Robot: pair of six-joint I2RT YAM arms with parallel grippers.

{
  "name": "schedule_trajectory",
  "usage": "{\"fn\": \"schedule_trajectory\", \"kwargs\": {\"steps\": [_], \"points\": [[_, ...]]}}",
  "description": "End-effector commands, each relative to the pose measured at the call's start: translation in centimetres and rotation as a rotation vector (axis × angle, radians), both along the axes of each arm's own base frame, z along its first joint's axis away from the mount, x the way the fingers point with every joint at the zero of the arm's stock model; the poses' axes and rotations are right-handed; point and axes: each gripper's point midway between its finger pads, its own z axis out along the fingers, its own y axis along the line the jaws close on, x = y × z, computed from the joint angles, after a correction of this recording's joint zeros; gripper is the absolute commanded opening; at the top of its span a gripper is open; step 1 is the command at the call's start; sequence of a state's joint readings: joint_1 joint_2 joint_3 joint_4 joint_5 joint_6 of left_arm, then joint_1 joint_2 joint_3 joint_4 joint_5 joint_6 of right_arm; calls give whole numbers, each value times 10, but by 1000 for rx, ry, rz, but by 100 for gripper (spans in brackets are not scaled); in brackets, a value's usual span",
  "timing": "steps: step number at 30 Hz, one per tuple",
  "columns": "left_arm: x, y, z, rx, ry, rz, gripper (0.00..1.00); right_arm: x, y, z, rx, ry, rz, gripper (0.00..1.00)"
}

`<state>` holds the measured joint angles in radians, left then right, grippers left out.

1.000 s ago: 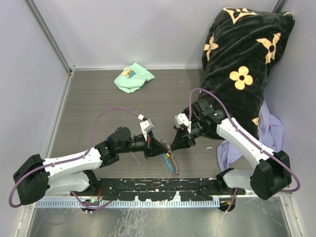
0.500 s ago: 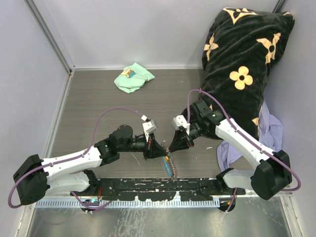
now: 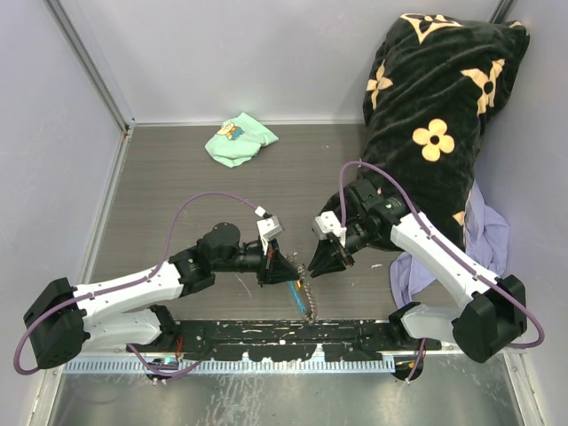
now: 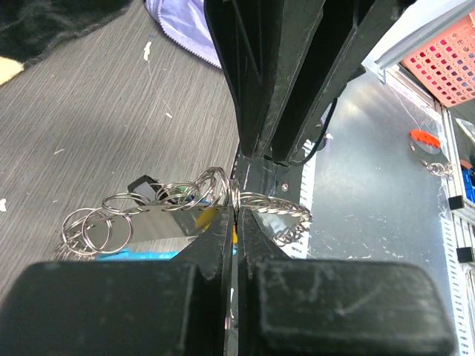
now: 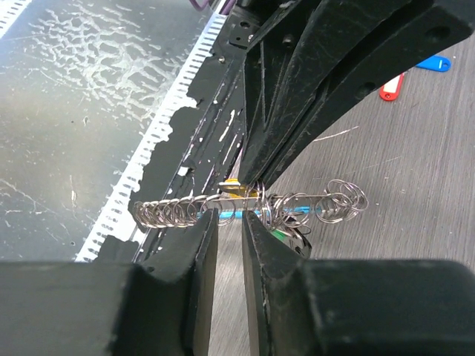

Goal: Remove the keys from the keyring
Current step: Remove the key from the keyring.

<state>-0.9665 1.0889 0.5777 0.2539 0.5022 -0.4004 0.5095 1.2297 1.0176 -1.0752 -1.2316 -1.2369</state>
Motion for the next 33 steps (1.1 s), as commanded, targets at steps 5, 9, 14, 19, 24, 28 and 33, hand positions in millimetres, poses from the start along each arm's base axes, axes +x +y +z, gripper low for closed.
{"fn": "schedule_trajectory", "kwargs": {"steps": [5, 9, 14, 19, 24, 28, 33], "points": [[8, -9, 50, -107, -113, -14, 0, -6, 3, -3, -38, -20, 46, 21], [8, -9, 52, -110, -119, -18, 0, -1, 4, -6, -60, -14, 32, 19], [7, -8, 54, -112, -125, -21, 0, 4, 5, -8, -78, -15, 7, 18], [6, -7, 58, -120, -130, -27, 0, 8, 7, -10, -85, -4, -12, 19], [5, -9, 58, -124, -124, -35, 0, 8, 11, -7, -65, 26, -19, 27], [6, -10, 57, -126, -120, -33, 0, 7, 13, -5, -52, 43, -15, 30], [7, -12, 56, -118, -117, -30, 0, 6, 15, -5, -51, 61, -16, 31]]}}
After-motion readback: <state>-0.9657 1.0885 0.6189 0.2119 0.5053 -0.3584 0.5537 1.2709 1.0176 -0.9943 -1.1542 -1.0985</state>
